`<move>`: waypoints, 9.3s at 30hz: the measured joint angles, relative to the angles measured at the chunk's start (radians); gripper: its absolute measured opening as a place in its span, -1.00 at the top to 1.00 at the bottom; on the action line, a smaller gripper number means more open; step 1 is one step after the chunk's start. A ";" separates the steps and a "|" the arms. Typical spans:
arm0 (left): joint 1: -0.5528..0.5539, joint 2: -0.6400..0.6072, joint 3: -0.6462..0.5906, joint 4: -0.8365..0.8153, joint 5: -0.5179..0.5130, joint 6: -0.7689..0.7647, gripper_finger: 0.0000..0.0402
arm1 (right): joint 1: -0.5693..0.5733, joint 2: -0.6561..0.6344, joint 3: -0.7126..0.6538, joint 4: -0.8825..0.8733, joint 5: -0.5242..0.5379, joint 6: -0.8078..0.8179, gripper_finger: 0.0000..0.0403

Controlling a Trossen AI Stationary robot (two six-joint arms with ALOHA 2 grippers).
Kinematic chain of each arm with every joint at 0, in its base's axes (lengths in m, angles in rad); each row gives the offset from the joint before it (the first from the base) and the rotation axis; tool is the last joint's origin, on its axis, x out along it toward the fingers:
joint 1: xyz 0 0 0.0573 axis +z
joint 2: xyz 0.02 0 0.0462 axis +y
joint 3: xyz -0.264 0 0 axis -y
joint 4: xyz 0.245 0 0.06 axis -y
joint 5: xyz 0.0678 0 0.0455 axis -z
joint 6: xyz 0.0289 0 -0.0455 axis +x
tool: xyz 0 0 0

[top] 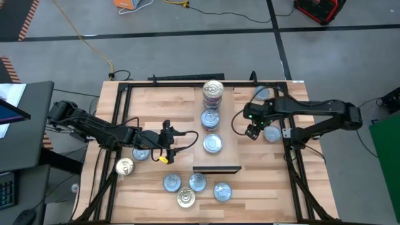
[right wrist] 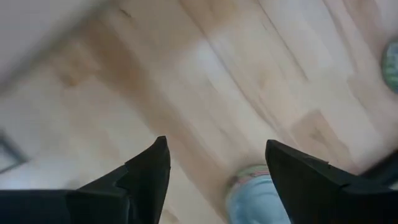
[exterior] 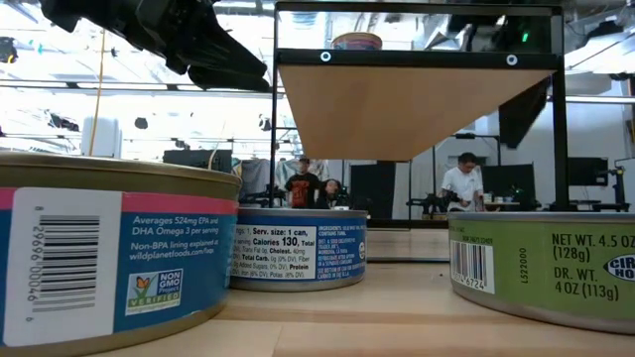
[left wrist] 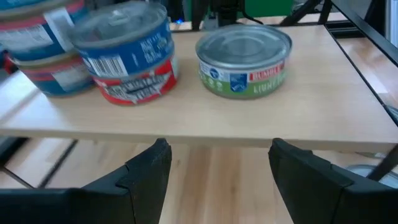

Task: Stack canned seafood by type on shelf
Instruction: Stack the green and white tuna can on top of the green and white tuna can on the shelf

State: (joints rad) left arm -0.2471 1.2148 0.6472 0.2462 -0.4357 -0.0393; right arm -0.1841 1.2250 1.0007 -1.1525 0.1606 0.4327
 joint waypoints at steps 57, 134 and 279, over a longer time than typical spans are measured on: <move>-0.027 -0.007 0.000 -0.027 -0.085 0.053 -0.29 | -0.701 0.441 -0.024 0.451 0.392 -0.284 -0.44; -0.026 -0.007 0.000 -0.009 -0.068 0.035 -0.29 | -0.503 0.378 -0.135 0.175 0.052 -0.322 0.73; -0.027 -0.006 0.000 0.004 -0.059 0.031 -0.29 | -0.042 0.188 -0.237 0.179 0.004 0.025 0.66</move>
State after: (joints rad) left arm -0.2741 1.2083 0.6476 0.2497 -0.4946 -0.0086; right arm -0.2263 1.4129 0.7641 -0.9736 0.1642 0.4573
